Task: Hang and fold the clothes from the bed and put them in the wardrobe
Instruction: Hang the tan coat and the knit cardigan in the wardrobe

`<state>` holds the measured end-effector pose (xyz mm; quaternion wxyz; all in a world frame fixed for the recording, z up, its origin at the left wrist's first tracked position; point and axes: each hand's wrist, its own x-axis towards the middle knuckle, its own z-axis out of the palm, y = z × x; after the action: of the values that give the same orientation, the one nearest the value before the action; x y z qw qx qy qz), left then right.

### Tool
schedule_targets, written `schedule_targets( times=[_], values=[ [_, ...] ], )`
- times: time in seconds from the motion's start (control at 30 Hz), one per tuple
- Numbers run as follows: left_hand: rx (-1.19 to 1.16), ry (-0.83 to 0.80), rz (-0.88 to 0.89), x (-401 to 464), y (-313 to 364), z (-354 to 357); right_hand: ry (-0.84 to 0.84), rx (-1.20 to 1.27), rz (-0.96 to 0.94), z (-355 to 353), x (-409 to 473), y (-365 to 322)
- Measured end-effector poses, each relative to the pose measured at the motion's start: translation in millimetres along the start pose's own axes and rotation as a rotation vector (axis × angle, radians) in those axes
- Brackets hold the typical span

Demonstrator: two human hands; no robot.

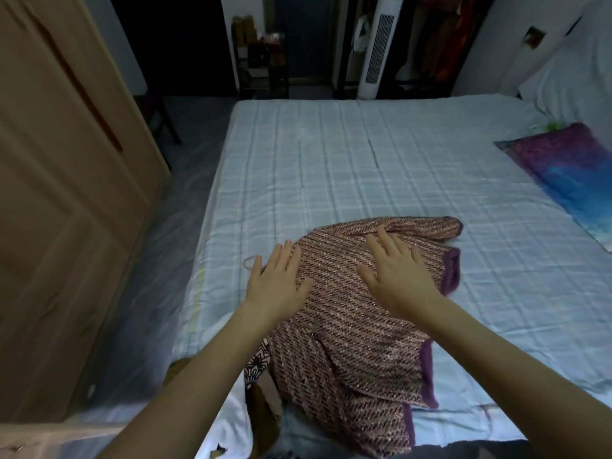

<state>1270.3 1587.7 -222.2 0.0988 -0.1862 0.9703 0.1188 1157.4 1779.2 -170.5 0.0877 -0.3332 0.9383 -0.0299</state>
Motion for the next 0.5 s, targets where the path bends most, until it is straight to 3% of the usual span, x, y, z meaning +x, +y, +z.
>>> schedule_targets(
  times=[0.5],
  values=[
    [-0.204,-0.229,-0.292,93,-90,131,-0.232,0.136,-0.112,134,178,-50]
  ],
)
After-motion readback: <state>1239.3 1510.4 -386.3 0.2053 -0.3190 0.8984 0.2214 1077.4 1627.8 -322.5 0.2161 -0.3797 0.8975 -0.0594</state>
